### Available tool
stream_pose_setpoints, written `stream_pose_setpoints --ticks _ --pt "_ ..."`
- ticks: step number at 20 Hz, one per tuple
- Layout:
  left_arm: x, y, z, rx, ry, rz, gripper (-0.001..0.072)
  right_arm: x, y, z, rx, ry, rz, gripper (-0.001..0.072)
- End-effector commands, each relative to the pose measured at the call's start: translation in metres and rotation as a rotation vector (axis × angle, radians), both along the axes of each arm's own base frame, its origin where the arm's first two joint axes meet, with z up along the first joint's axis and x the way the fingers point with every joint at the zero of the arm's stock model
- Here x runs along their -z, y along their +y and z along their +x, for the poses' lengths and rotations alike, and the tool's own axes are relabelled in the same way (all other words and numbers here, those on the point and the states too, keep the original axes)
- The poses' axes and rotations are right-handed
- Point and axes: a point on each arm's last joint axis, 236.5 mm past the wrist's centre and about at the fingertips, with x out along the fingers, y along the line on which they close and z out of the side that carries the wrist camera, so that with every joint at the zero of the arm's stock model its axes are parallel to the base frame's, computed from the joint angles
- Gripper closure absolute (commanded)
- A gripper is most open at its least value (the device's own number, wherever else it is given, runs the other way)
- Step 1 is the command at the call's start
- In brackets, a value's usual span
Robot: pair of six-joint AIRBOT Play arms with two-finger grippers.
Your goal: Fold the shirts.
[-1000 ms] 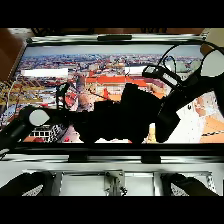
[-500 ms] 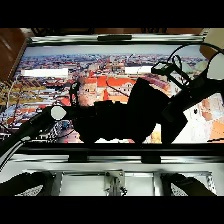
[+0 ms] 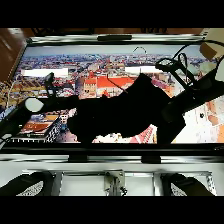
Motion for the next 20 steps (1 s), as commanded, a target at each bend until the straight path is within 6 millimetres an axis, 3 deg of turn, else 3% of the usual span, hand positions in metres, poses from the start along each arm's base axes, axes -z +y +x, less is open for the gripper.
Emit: stream_pose_setpoints --ticks 1,4,7,10,12,16,18,20 --pt "-0.021 0.043 -0.018 -0.003 0.01 0.028 0.0665 -0.009 0.021 -0.012 0.022 0.042 0.099 0.066" --pt "-0.032 0.05 -0.043 0.093 -0.003 0.101 0.0665 -0.014 0.033 -0.018 -0.003 0.058 0.153 0.066" --pt "-0.042 0.057 -0.033 0.054 -0.055 0.108 0.0665 -0.026 0.056 -0.029 -0.095 0.072 0.257 0.066" --pt "-0.062 0.062 -0.014 -0.005 -0.148 0.088 0.0664 -0.016 0.057 -0.034 -0.12 0.082 0.207 0.066" --pt "-0.089 0.064 -0.002 -0.02 -0.221 0.091 0.0664 -0.001 0.066 -0.048 -0.153 0.142 0.196 0.066" --pt "-0.175 0.064 0.013 0.011 -0.439 0.137 0.0664 0.032 0.066 -0.067 -0.182 0.227 0.101 0.066" --pt "-0.214 0.065 0.011 0.027 -0.526 0.172 0.0664 0.033 0.063 -0.066 -0.176 0.22 0.086 0.066" --pt "-0.23 0.075 0.006 0.045 -0.551 0.268 0.0664 0.032 0.062 -0.064 -0.171 0.203 0.086 0.066"
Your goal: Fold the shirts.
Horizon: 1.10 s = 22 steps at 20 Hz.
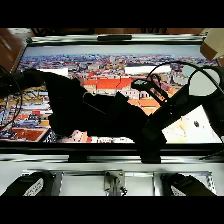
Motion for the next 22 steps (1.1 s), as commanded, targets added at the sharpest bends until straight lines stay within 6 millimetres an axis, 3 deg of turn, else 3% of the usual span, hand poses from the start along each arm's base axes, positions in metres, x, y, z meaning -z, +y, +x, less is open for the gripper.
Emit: stream_pose_setpoints --ticks 1,3,6,8,11,15,17,19,22 --pt "-0.034 0.018 -0.008 0.001 -0.061 0.166 0.0664 0.003 -0.003 -0.002 0.001 -0.012 -0.021 0.066" --pt "-0.03 0.027 -0.012 -0.007 -0.033 0.199 0.0664 0.002 0.0 0.002 0.006 -0.032 -0.009 0.066" --pt "-0.055 -0.014 -0.024 0.089 -0.064 -0.01 0.0664 0.004 0.024 0.017 0.029 -0.051 0.079 0.0661" --pt "-0.101 -0.045 -0.036 0.179 -0.204 -0.127 0.0664 0.011 0.035 0.021 0.032 -0.007 0.106 0.0662" --pt "-0.178 -0.067 -0.064 0.247 -0.423 -0.201 0.0664 0.026 0.033 0.033 0.041 -0.002 0.066 0.0661" --pt "-0.25 -0.097 -0.118 0.38 -0.557 -0.301 0.0664 0.033 0.042 0.061 0.09 -0.075 0.088 0.0661" --pt "-0.253 -0.121 -0.141 0.477 -0.546 -0.325 0.0664 0.029 0.051 0.084 0.134 -0.158 0.133 0.0662" --pt "-0.234 -0.14 -0.158 0.581 -0.479 -0.295 0.0664 0.024 0.054 0.101 0.174 -0.222 0.152 0.0662" --pt "-0.204 -0.148 -0.176 0.677 -0.386 -0.211 0.0664 0.006 0.037 0.133 0.234 -0.365 0.099 0.0662"
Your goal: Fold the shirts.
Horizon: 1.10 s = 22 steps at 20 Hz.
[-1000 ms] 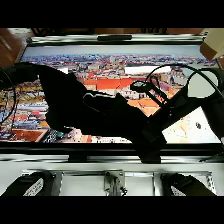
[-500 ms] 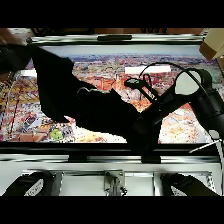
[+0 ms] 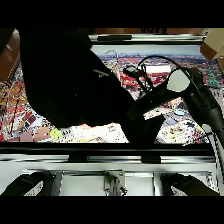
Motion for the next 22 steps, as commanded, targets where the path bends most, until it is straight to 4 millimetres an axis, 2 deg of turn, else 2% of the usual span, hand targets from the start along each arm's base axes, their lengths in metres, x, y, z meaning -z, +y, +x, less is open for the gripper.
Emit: stream_pose_setpoints --ticks 1,4,6,8,10,12,14,15,17,18,19,20,22 --pt "0.031 -0.011 -0.025 0.101 0.059 0.133 0.0665 -0.028 -0.017 0.045 0.092 -0.205 -0.046 0.0662" --pt "0.068 0.016 -0.008 -0.016 0.13 0.284 0.0664 -0.089 -0.043 0.068 0.159 -0.42 -0.086 0.0661" --pt "0.097 0.046 0.006 -0.12 0.175 0.421 0.0664 -0.132 -0.058 0.071 0.205 -0.54 -0.082 0.0661" --pt "0.118 0.07 0.015 -0.189 0.226 0.506 0.0664 -0.177 -0.066 0.065 0.233 -0.657 -0.038 0.0661" --pt "0.127 0.077 0.016 -0.196 0.259 0.534 0.0664 -0.217 -0.07 0.057 0.269 -0.759 0.035 0.0661" --pt "0.132 0.069 0.016 -0.167 0.288 0.522 0.0664 -0.252 -0.068 0.046 0.301 -0.831 0.14 0.0662" --pt "0.137 0.058 0.016 -0.128 0.301 0.526 0.0663 -0.272 -0.054 0.031 0.279 -0.842 0.248 0.0662" --pt "0.141 0.054 0.017 -0.111 0.308 0.531 0.0663 -0.274 -0.046 0.022 0.259 -0.822 0.29 0.0661" --pt "0.143 0.053 0.024 -0.116 0.312 0.529 0.0647 -0.266 -0.035 0.01 0.223 -0.753 0.317 0.0662" --pt "0.143 0.057 0.031 -0.142 0.305 0.533 0.0543 -0.258 -0.035 0.006 0.211 -0.722 0.3 0.0661" --pt "0.142 0.063 0.037 -0.179 0.291 0.543 0.0296 -0.251 -0.036 0.003 0.203 -0.696 0.281 0.0661" --pt "0.141 0.072 0.046 -0.232 0.269 0.56 -0.0012 -0.245 -0.037 -0.001 0.195 -0.67 0.263 0.0661" --pt "0.135 0.1 0.065 -0.367 0.214 0.618 -0.0011 -0.236 -0.038 -0.006 0.199 -0.625 0.247 0.0661"
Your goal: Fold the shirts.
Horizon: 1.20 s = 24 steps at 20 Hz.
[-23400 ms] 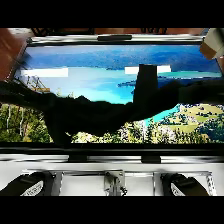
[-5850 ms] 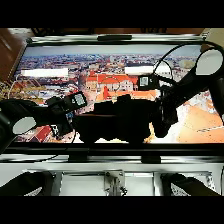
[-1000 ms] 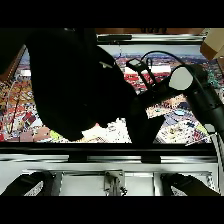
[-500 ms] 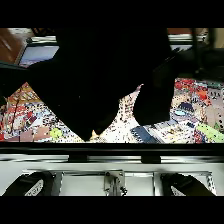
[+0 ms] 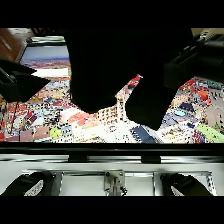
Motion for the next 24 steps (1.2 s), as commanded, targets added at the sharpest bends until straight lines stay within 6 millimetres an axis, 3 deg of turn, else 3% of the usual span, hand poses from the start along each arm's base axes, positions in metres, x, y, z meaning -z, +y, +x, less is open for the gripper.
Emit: stream_pose_setpoints --ticks 1,3,6,10,13,18,23,24 --pt "-0.013 0.038 0.031 -0.153 -0.13 0.109 -0.0011 0.012 0.002 -0.014 -0.015 0.087 0.004 0.0661" --pt "-0.041 0.03 0.034 -0.151 -0.211 0.043 -0.0009 0.014 0.004 -0.017 -0.02 0.109 0.018 0.0661" --pt "-0.078 -0.021 0.024 -0.032 -0.286 -0.153 -0.0009 0.021 0.015 -0.029 -0.072 0.165 0.027 0.0661" --pt "-0.086 -0.095 0.023 0.113 -0.317 -0.26 -0.0009 0.05 0.018 -0.038 -0.105 0.291 -0.028 0.0661" --pt "-0.085 -0.132 0.04 0.134 -0.354 -0.313 -0.0009 0.05 0.022 -0.04 -0.133 0.287 -0.032 0.0661" --pt "-0.128 -0.153 0.058 0.074 -0.55 -0.459 -0.0009 0.049 0.029 -0.048 -0.186 0.289 -0.029 0.0661" --pt "-0.122 -0.167 0.065 0.089 -0.63 -0.398 -0.0002 0.05 0.031 -0.054 -0.205 0.306 -0.031 0.0661" --pt "-0.123 -0.167 0.069 0.076 -0.642 -0.405 0.0065 0.05 0.032 -0.055 -0.214 0.309 -0.025 0.0661"
